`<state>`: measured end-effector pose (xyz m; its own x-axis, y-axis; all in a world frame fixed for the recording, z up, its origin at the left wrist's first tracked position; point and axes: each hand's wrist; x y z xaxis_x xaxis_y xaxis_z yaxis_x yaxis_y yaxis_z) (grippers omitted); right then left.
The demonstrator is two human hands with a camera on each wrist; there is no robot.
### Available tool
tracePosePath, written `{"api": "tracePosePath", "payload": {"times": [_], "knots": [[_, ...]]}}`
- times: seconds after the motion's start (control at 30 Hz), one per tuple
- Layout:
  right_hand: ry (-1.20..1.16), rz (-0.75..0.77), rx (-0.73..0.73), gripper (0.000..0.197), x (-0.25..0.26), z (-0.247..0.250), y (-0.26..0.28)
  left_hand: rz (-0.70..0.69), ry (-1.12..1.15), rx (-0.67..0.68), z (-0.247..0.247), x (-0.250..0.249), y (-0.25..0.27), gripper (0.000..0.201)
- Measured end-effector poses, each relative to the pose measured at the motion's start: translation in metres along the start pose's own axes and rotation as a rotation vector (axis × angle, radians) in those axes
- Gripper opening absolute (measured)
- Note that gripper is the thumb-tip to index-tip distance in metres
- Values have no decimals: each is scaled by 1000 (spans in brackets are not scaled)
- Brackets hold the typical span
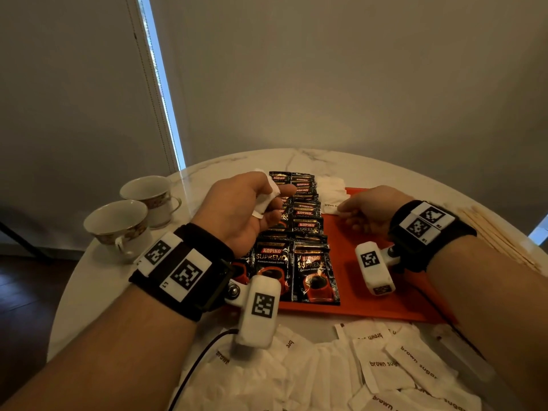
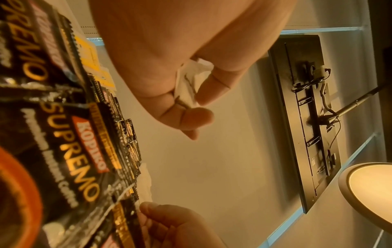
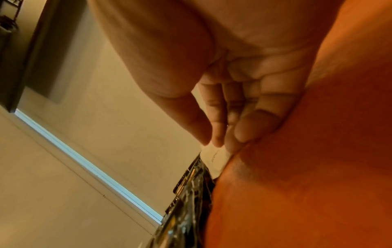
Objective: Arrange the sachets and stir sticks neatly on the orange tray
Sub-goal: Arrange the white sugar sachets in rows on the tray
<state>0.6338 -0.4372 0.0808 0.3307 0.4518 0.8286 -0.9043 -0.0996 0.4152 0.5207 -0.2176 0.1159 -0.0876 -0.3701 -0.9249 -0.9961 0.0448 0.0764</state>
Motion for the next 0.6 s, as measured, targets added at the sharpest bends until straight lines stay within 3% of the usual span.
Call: {"api": "tracePosePath", "payload": {"times": [0.17, 0.27, 0.43, 0.6], "knots": [[-59, 48, 10, 19, 3, 0, 10, -4, 29, -22, -2, 3, 1, 9], [-226, 212, 65, 17, 4, -5, 30, 19, -19, 25, -1, 2, 1, 15], [-356, 466, 440, 34, 8, -29, 71, 30, -185, 129, -1, 7, 3, 28], [-448, 573, 332, 14, 8, -44, 77, -96, -137, 116, -2, 6, 6, 24]]}}
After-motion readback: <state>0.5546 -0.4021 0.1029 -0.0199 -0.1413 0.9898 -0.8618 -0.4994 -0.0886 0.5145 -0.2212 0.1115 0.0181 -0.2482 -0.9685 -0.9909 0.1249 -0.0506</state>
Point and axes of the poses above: each hand's wrist, its own y-axis away from the middle knuckle, its own z-axis out of the back of the hand, x = y × z, and after that the axes turned 11 degrees about x, right-handed
